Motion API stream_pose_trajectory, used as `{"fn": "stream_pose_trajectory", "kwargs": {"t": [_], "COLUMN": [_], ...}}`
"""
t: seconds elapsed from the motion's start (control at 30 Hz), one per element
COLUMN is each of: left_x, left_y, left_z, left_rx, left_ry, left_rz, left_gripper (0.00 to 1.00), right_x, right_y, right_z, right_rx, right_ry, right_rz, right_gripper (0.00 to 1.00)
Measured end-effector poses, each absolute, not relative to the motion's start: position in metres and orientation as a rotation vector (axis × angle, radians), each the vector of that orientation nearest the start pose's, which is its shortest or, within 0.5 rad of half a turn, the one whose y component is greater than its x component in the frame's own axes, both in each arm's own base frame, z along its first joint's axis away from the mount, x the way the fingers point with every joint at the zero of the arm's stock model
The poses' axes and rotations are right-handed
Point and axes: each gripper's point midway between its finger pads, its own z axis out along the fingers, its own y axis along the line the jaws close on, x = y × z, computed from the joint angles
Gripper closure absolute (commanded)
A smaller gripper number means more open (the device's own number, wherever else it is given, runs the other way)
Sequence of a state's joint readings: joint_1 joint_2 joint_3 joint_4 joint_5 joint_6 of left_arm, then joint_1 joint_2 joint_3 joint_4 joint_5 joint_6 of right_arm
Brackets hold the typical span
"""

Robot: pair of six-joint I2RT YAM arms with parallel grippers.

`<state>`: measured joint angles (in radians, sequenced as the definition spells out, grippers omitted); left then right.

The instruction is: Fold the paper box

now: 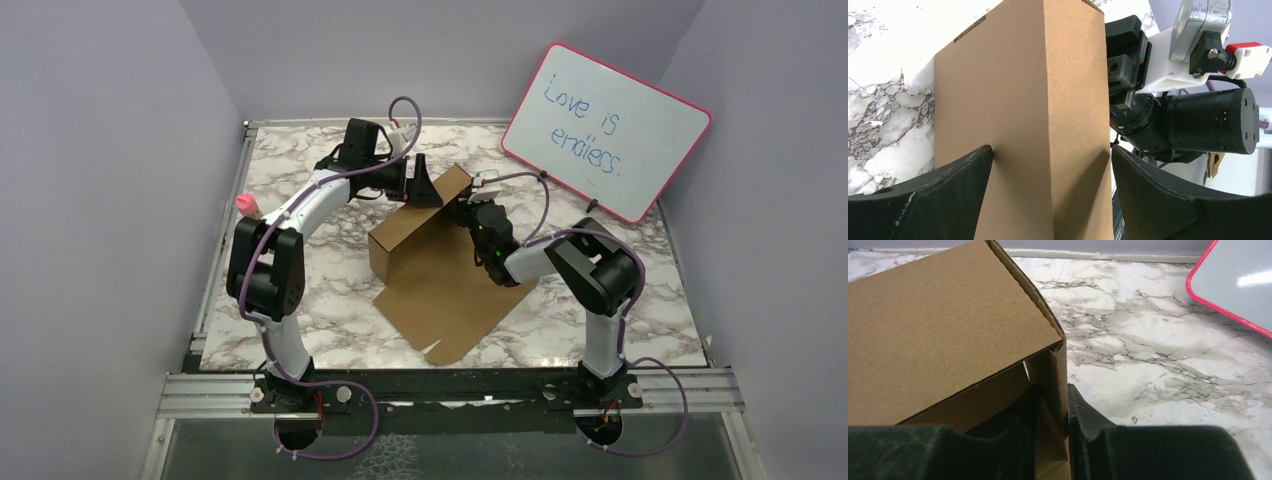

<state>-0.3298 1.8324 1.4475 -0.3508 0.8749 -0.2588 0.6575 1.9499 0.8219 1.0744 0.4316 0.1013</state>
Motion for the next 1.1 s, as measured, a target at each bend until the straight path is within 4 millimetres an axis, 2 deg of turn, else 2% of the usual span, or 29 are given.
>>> {"fn": "stream_pose_trajectory", "kwargs": {"t": [0.27,0.5,0.63,0.73,0.8,0.93,1.03,1.1], "left_x": [0.371,0.367,0.371,0.375,0.378,0.382,0.383,0.385], "left_y": [-0.278,-0.274,-0.264,-0.253,-0.244,-0.227,-0.216,-0.208], "left_z": [0.182,0.182,0.186,0.196,0.209,0.239,0.254,0.256], "left_rx": [0.546,0.51,0.467,0.429,0.41,0.379,0.35,0.321], "left_ry": [2.253,2.298,2.313,2.303,2.272,2.191,2.153,2.144], "left_rz": [-1.29,-1.215,-1.108,-1.002,-0.925,-0.79,-0.693,-0.621], "left_gripper": [0.12,0.11,0.09,0.08,0.08,0.08,0.08,0.07], "right_x": [0.447,0.442,0.437,0.429,0.424,0.414,0.407,0.401], "right_y": [0.257,0.259,0.258,0.252,0.247,0.239,0.232,0.227], "right_z": [0.11,0.106,0.1,0.095,0.097,0.112,0.124,0.13], "right_rx": [-0.107,-0.136,-0.161,-0.184,-0.191,-0.195,-0.188,-0.172], "right_ry": [1.605,1.6,1.605,1.621,1.622,1.609,1.617,1.633], "right_rz": [0.243,0.277,0.278,0.261,0.254,0.245,0.242,0.245], "right_gripper": [0.65,0.53,0.46,0.39,0.34,0.27,0.2,0.15]}}
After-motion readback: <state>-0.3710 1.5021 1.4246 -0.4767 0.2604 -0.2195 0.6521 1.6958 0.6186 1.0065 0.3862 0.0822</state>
